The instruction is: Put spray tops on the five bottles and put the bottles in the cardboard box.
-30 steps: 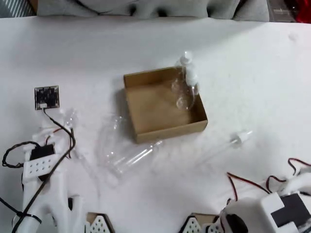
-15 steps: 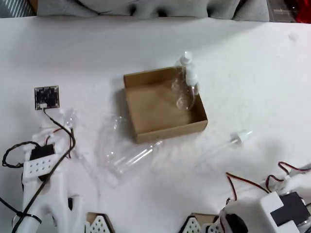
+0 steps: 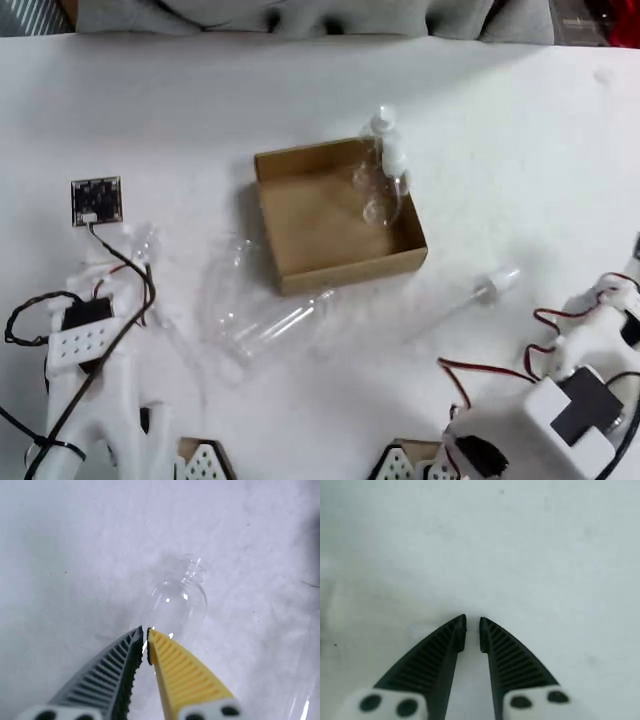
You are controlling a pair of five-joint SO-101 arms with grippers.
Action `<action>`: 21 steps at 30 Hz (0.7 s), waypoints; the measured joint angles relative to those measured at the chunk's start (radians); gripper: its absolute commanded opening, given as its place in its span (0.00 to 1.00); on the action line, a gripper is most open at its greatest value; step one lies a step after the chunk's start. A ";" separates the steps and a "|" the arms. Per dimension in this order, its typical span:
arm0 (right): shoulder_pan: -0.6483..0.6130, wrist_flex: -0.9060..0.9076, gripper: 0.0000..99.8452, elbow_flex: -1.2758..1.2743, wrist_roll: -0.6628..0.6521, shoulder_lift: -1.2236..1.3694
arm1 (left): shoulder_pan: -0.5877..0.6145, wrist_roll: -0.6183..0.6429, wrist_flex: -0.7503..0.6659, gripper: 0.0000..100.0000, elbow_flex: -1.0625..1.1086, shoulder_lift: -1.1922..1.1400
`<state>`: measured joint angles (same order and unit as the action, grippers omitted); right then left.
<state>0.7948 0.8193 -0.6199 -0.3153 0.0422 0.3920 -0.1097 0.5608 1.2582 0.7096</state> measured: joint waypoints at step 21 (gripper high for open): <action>-0.129 0.318 0.02 -0.176 -0.020 -0.520 | 0.000 0.000 -0.071 0.02 0.008 -0.012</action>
<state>0.6659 1.1370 -0.7963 -0.3353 -0.4780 0.3920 -0.1097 0.4902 1.2658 0.6974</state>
